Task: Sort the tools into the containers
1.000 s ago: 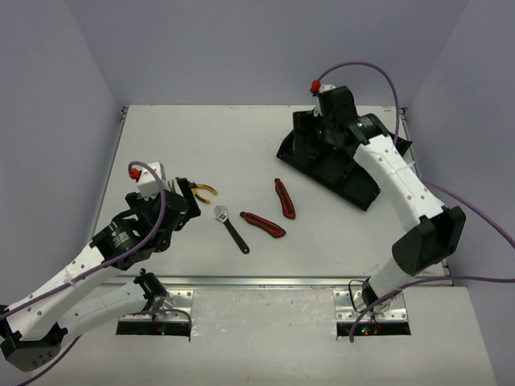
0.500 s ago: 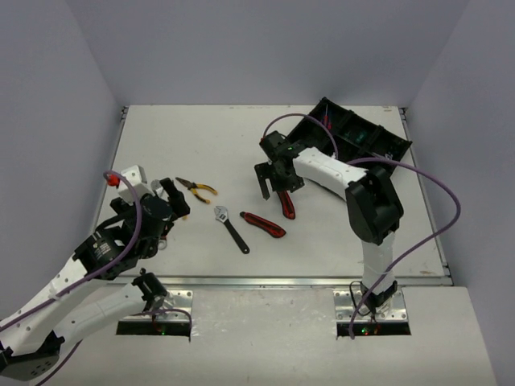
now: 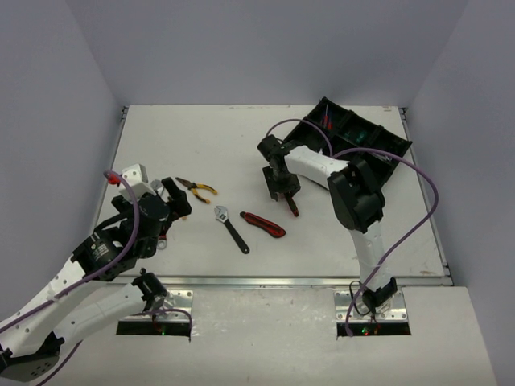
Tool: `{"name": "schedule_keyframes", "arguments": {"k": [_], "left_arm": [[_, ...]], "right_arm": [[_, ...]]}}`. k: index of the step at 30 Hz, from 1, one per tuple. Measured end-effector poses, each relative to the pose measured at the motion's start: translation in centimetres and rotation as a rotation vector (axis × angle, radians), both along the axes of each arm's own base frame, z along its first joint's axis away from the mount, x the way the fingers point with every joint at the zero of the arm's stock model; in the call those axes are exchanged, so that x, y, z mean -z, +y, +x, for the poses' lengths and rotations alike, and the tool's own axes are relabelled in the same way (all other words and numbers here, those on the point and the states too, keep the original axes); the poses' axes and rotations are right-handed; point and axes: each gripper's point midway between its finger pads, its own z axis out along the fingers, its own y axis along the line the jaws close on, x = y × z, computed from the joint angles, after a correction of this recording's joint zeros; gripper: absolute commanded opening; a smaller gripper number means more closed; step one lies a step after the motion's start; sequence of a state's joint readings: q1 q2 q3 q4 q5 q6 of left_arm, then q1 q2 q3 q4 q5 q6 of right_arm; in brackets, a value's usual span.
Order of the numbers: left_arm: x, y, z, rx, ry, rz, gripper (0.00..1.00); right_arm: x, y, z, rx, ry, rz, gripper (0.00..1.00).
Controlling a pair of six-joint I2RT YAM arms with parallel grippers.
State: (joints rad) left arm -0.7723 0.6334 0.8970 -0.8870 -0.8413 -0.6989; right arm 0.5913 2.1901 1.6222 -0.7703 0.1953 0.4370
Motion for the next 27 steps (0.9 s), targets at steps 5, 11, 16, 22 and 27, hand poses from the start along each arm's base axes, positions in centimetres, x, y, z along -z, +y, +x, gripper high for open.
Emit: {"name": "schedule_keyframes", "arguments": {"k": [5, 11, 16, 22, 27], "left_arm": [[0.0, -0.4, 0.1, 0.019, 0.005, 0.004, 1.00], [0.1, -0.7, 0.2, 0.032, 0.007, 0.005, 1.00], [0.0, -0.8, 0.3, 0.042, 0.005, 0.007, 1.00], [0.0, -0.8, 0.3, 0.043, 0.006, 0.010, 1.00], [-0.1, -0.8, 0.2, 0.043, 0.002, 0.006, 1.00]], "right_arm": [[0.4, -0.5, 0.3, 0.014, 0.004, -0.004, 0.37], [0.5, -1.2, 0.5, 0.012, 0.001, -0.022, 0.00], [0.4, -1.2, 0.5, 0.009, 0.002, -0.018, 0.00], [-1.2, 0.0, 1.2, -0.014, -0.011, 0.028, 0.00], [-8.3, 1.4, 8.0, 0.015, -0.237, 0.111, 0.00]]}}
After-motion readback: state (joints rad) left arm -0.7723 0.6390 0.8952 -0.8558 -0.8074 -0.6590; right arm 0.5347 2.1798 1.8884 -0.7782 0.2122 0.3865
